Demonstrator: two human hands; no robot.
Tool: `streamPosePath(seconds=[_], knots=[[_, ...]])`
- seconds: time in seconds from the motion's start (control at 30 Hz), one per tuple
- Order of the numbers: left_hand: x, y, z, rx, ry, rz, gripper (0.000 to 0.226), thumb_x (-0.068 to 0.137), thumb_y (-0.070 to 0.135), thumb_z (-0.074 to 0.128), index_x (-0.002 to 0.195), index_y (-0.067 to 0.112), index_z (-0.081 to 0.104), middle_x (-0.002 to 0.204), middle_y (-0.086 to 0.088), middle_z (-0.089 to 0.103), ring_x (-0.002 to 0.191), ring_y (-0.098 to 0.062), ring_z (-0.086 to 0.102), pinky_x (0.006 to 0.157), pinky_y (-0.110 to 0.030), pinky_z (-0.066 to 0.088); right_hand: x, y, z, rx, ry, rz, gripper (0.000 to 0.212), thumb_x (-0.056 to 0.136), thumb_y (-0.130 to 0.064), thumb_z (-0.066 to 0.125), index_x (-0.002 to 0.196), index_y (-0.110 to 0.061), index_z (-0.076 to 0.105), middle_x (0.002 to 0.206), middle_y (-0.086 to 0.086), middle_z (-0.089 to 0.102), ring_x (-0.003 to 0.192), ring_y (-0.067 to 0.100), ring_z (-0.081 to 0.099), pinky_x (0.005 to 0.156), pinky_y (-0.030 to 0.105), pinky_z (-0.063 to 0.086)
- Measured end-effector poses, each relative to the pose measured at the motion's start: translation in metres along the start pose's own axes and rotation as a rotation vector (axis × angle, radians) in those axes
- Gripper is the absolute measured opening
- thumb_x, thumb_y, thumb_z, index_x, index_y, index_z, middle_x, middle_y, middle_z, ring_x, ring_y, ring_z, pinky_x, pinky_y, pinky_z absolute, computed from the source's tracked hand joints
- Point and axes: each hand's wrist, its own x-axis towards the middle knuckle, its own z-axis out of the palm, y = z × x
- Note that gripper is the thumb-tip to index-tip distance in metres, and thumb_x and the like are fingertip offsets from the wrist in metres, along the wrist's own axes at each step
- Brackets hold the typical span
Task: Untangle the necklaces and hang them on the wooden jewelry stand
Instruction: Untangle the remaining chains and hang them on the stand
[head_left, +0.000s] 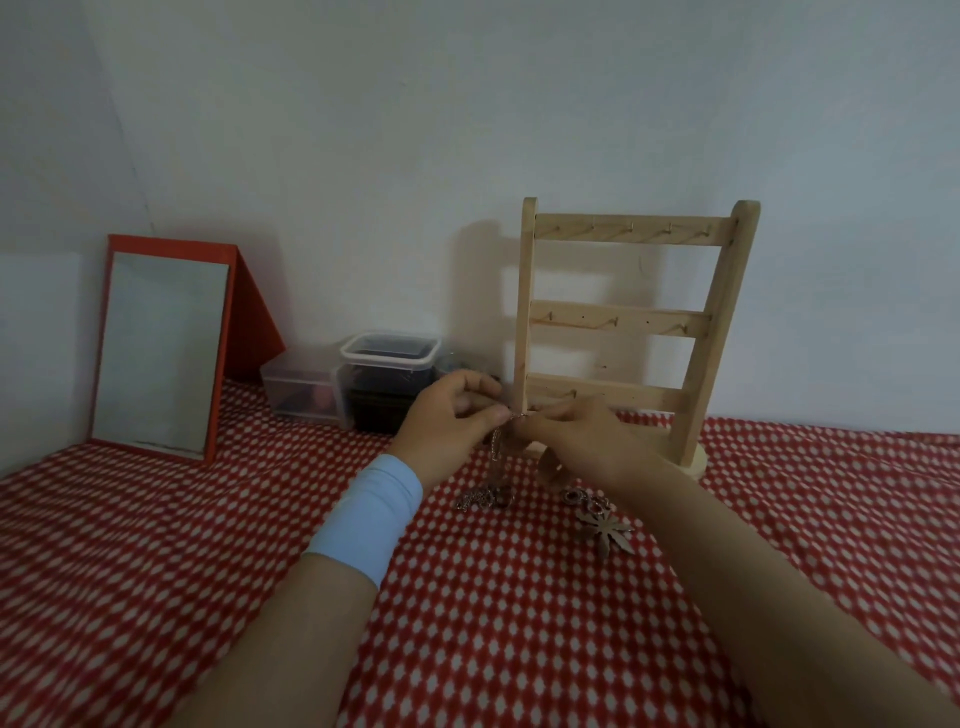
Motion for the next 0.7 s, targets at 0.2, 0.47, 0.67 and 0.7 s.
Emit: streamPosePath(seconds=[0.2, 0.47, 0.67, 0.7], knots=[[0.0029, -0.003, -0.0016, 0.041, 0.152, 0.016, 0.018, 0.097, 0.011, 0.056, 0.094, 0.028, 0.059, 0.099, 0.005, 0.066, 0.078, -0.006, 0.059, 0.067, -0.023, 0.05, 0.0007, -0.0013, -0.0011, 0.018, 0.061, -0.022, 0.014, 0.092, -0.021, 0.073, 0.084, -0.013, 0.082, 0.078, 0.004, 0.077, 0.056, 0.016, 0.065, 0.059, 0.027, 0.06], [0.0009, 0.0028, -0.0046, -0.164, -0.103, -0.123, 0.016, 0.103, 0.012, 0.044, 0.102, 0.018, 0.06, 0.079, 0.001, 0.053, 0.057, -0.006, 0.046, 0.063, -0.027, 0.051, 0.0014, -0.0016, -0.0033, 0.401, -0.125, 0.1, 0.034, 0.103, -0.028, 0.051, 0.111, 0.002, 0.063, 0.09, 0.016, 0.063, 0.065, 0.019, 0.06, 0.058, 0.031, 0.054], [0.0051, 0.0, 0.0027, 0.114, 0.035, 0.025, 0.018, 0.1, 0.015, 0.049, 0.091, 0.028, 0.059, 0.089, 0.005, 0.061, 0.07, -0.007, 0.054, 0.074, -0.033, 0.051, -0.0018, -0.0009, -0.0019, 0.272, -0.274, 0.104, 0.043, 0.106, -0.041, 0.048, 0.115, -0.003, 0.065, 0.081, 0.009, 0.062, 0.063, 0.017, 0.055, 0.061, 0.034, 0.056], [0.0055, 0.0003, 0.0034, 0.135, 0.06, 0.045, 0.019, 0.1, 0.016, 0.049, 0.09, 0.029, 0.058, 0.091, 0.005, 0.062, 0.076, -0.007, 0.056, 0.077, -0.033, 0.051, -0.0023, -0.0014, -0.0036, 0.245, -0.302, 0.101, 0.046, 0.104, -0.044, 0.051, 0.113, -0.003, 0.067, 0.081, 0.01, 0.063, 0.064, 0.017, 0.055, 0.062, 0.033, 0.057]])
